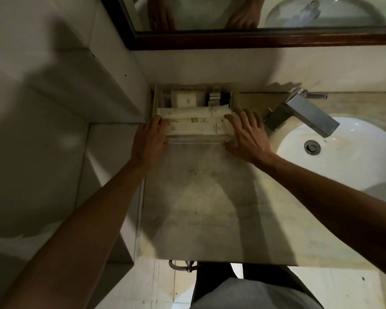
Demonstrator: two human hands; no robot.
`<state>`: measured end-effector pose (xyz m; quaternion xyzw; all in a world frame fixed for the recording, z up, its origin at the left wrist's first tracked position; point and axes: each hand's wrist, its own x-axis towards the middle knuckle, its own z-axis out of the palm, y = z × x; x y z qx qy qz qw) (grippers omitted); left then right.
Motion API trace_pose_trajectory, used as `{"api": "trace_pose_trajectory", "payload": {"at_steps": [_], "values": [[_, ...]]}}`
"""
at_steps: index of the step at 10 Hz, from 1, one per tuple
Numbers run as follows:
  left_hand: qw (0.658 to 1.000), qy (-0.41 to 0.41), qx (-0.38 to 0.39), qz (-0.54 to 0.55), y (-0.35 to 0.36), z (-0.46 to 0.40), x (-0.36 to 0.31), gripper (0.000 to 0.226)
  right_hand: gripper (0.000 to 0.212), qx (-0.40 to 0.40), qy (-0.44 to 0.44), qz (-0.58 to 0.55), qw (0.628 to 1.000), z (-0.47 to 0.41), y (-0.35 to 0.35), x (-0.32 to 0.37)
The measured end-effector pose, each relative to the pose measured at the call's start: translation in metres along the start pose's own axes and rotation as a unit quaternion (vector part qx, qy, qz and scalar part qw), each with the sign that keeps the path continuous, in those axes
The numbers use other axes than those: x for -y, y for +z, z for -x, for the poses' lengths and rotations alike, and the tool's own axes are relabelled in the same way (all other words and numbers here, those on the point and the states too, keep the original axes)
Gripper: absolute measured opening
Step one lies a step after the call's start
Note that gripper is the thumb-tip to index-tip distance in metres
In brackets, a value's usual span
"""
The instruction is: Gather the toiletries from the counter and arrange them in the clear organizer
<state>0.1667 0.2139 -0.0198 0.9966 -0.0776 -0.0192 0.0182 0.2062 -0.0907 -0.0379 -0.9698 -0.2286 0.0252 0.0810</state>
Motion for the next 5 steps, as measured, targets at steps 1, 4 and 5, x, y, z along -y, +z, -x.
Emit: {"api": "trace_pose_trajectory", "payload": {"at_steps": [1, 4, 5], "values": [[1.000, -0.001, 0.009, -0.003, -0.002, -0.010, 0.003, 0.068, 0.099, 0.041, -0.008, 0.036, 0.999, -0.009, 0.001, -0.004], [0.999, -0.017, 0.037, 0.011, -0.007, -0.005, -0.005, 0.095, 0.104, 0.059, -0.003, 0.015, 0.998, 0.001, -0.008, -0.005], [0.995, -0.062, 0.055, 0.056, -0.011, 0.013, -0.019, 0.099, 0.107, 0.070, 0.004, -0.008, 0.997, 0.020, -0.030, -0.012]]}}
